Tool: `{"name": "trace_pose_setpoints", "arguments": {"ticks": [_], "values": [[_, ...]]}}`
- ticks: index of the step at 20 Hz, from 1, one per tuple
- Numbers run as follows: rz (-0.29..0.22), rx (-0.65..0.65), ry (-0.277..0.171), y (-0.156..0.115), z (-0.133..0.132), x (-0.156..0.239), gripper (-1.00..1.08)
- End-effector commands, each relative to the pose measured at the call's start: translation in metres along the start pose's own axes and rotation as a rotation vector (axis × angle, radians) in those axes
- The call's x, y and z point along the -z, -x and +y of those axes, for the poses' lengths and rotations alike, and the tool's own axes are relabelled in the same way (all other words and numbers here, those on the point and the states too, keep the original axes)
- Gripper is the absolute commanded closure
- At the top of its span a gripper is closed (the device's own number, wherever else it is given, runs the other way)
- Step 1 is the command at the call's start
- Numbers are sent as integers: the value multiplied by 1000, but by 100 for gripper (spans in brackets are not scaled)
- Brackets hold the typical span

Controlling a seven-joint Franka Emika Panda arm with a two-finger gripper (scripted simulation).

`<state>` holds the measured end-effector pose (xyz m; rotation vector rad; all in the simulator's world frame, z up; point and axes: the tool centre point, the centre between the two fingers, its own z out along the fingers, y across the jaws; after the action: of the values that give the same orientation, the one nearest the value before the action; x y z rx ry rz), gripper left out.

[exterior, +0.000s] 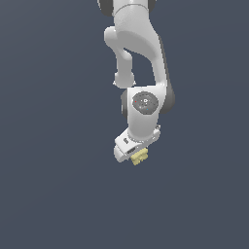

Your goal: Pick up the object and move it to a goal position.

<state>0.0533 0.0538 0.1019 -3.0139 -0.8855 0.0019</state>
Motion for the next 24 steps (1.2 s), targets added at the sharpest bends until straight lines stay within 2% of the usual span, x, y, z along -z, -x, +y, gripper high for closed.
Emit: {"name": "trace_pose_setpoints", "arguments": {"ticks": [1, 15, 24], "values": [[1, 0, 1, -4, -3, 24, 108], [1, 1, 1, -29, -22, 182, 108], [1, 0, 0, -45, -31, 265, 108]]}}
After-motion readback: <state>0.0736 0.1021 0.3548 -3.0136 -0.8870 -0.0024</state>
